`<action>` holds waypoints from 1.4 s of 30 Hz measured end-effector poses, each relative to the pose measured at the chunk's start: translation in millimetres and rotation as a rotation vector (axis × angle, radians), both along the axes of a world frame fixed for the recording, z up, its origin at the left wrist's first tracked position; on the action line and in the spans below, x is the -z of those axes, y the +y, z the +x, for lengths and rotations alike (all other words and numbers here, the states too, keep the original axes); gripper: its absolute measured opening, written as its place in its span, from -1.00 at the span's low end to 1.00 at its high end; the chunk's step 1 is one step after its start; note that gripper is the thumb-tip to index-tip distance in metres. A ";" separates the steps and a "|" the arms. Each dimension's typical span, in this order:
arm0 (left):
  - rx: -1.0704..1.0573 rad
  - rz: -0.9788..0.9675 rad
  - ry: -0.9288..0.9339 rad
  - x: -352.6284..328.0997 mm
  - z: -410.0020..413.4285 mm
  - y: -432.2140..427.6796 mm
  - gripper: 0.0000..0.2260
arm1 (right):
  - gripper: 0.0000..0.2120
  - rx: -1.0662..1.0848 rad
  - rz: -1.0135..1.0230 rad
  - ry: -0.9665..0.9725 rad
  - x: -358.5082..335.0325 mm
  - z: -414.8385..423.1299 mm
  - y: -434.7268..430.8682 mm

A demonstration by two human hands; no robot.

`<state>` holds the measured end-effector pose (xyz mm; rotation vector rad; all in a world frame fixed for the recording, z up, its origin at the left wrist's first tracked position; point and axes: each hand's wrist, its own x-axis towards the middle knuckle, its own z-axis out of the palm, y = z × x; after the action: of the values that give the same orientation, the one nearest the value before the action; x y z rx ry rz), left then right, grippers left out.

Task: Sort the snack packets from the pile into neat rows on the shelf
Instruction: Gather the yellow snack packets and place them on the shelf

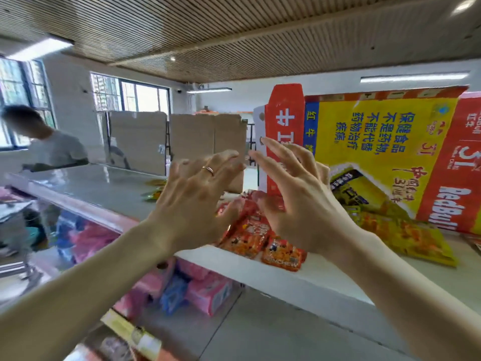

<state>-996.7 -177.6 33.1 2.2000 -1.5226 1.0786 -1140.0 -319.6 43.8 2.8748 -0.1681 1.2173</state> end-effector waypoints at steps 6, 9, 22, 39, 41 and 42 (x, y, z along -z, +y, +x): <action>-0.090 -0.017 0.023 7.4 56.7 83.2 -0.52 | -0.37 -0.098 0.049 0.048 5.5 69.1 63.4; -0.143 -0.023 0.023 8.4 86.7 127.6 -0.51 | -0.38 -0.149 0.045 0.059 7.8 107.8 100.6; -0.233 -0.049 0.082 37.6 188.3 278.4 -0.47 | -0.39 -0.192 0.091 0.117 42.3 232.1 224.4; -0.227 -0.085 0.146 51.7 278.9 316.1 -0.44 | -0.39 -0.169 0.116 0.169 44.1 315.2 265.2; -0.219 -0.074 0.146 51.8 290.8 306.6 -0.44 | -0.38 -0.154 0.113 0.179 41.5 322.3 257.3; -0.212 -0.074 0.143 51.5 297.2 301.0 -0.45 | -0.38 -0.145 0.105 0.180 39.9 325.3 252.4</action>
<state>-699.5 123.4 -18.4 2.3715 -1.1928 0.9933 -814.7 -67.2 4.0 3.1169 -0.0215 0.9877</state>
